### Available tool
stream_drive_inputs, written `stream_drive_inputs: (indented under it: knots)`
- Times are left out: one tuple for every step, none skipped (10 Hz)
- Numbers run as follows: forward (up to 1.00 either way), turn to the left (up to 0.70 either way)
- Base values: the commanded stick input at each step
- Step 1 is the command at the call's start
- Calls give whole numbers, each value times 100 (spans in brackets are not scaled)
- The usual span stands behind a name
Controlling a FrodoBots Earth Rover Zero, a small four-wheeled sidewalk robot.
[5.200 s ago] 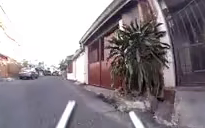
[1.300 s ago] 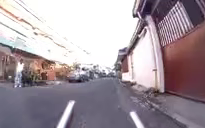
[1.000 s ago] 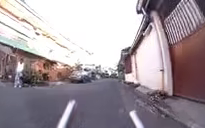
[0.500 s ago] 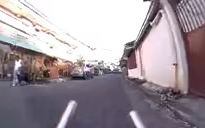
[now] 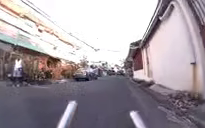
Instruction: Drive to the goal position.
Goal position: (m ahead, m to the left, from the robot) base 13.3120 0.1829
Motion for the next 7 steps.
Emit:
stream_drive_inputs:
  knots:
    - [85,-34]
    - [85,-34]
    - [85,-34]
    - [85,-34]
    - [85,-34]
    - [85,-23]
    - [85,0]
